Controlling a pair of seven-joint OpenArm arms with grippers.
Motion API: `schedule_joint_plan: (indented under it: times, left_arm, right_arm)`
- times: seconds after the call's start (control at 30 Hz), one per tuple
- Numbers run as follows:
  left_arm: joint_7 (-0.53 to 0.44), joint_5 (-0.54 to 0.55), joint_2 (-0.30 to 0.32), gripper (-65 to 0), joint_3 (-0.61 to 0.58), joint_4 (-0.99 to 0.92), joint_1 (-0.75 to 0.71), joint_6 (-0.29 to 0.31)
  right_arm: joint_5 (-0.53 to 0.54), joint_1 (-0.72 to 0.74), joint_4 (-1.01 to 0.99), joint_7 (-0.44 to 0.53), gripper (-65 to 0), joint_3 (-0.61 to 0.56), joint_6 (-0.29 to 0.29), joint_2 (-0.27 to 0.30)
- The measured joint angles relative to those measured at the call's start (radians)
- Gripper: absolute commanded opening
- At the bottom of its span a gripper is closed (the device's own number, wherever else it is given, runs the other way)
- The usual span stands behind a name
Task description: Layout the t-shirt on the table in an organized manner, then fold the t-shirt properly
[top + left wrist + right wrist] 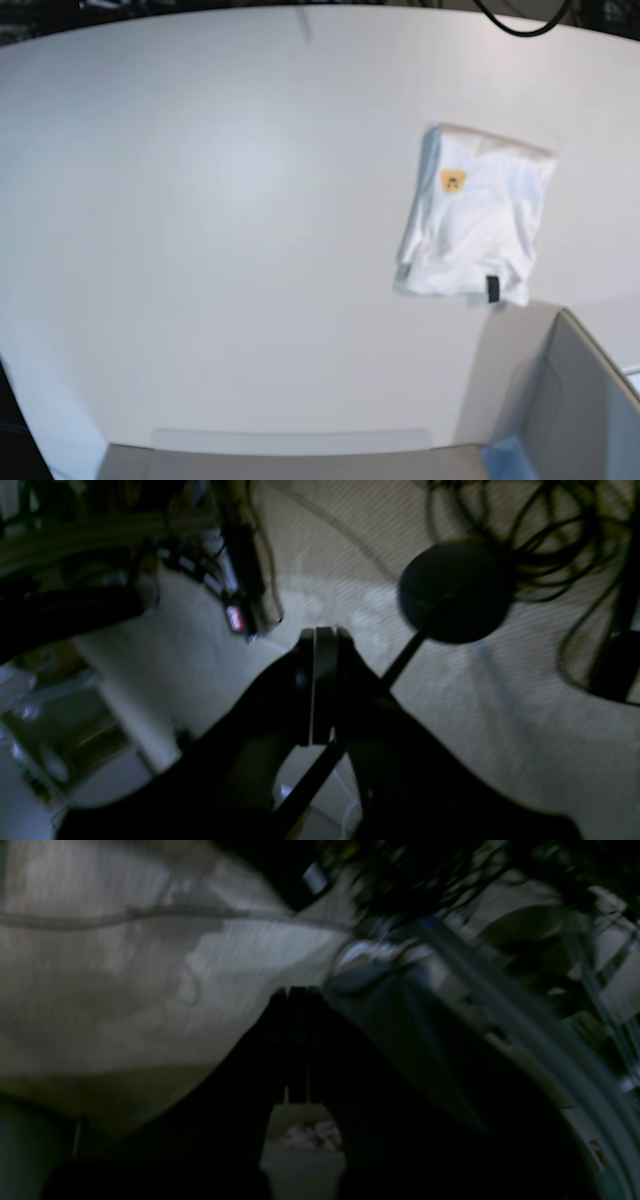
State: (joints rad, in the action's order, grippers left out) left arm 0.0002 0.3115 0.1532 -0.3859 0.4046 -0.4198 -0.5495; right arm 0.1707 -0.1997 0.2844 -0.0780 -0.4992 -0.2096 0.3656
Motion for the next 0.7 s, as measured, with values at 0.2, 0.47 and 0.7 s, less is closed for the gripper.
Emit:
schedule_joint_plan:
  times: [0.2, 0.47, 0.7]
  left_arm:
    - [0.002, -0.004, -0.005, -59.1, 0.218, -0.074, 0.075, 0.097]
    - [0.006, -0.003, -0.040, -59.0, 0.381, -0.115, 0.119, 0.218]
    - [0.000, -0.004, -0.075, -59.1, 0.412, -0.115, 0.124, 0.217]
  right_arm:
    - [0.130, 0.082, -0.035, 0.009, -65.0, 0.001, -0.003, -0.035]
    - [0.130, 0.084, -0.038, 0.004, -65.0, -0.002, -0.003, -0.059]
    - [0.129, 0.080, -0.037, 0.007, -65.0, -0.005, -0.003, -0.059]
